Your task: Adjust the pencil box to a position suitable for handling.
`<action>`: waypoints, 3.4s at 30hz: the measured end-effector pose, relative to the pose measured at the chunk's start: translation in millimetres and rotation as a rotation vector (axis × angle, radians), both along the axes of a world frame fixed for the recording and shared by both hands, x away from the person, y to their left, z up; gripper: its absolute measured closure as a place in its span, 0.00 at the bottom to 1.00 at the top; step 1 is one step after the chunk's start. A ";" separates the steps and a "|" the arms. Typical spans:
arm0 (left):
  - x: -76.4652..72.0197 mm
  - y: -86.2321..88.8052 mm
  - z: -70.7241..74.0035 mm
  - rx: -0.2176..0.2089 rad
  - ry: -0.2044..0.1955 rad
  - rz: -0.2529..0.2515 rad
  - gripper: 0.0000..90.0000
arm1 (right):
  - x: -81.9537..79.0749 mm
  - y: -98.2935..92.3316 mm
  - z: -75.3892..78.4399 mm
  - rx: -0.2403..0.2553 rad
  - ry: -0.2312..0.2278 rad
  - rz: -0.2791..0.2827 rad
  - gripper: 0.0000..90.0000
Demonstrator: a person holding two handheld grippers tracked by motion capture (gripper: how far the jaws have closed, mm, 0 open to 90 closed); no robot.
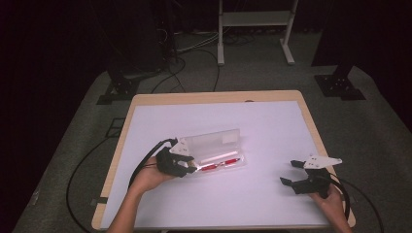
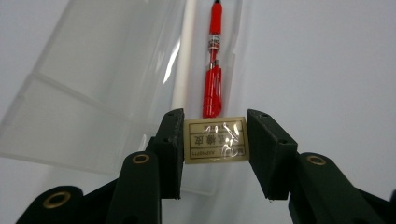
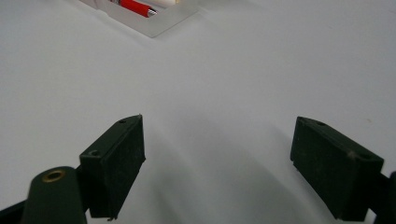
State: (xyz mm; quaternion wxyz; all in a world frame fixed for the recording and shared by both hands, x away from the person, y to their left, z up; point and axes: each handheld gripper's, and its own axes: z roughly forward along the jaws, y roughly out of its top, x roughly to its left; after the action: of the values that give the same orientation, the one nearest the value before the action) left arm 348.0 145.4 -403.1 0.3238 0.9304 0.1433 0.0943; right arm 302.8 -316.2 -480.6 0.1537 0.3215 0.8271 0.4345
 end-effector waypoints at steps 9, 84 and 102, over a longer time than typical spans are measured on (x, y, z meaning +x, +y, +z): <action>10.5 -7.9 4.2 0.009 -0.013 -0.001 0.65 | -0.2 -0.4 0.2 0.003 0.000 0.003 0.19; 13.3 -10.5 -17.6 0.014 0.046 -0.009 0.57 | 0.4 -0.9 0.1 0.008 0.005 0.002 0.19; 5.6 -4.9 -16.4 -0.028 0.046 0.001 0.55 | 0.7 -0.9 0.1 0.007 0.008 -0.001 0.19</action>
State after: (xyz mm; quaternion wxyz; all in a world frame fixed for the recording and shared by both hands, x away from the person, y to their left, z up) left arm 353.7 140.5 -419.6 0.3333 0.9277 0.1523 0.0710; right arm 303.6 -317.2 -480.5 0.1493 0.3244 0.8260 0.4361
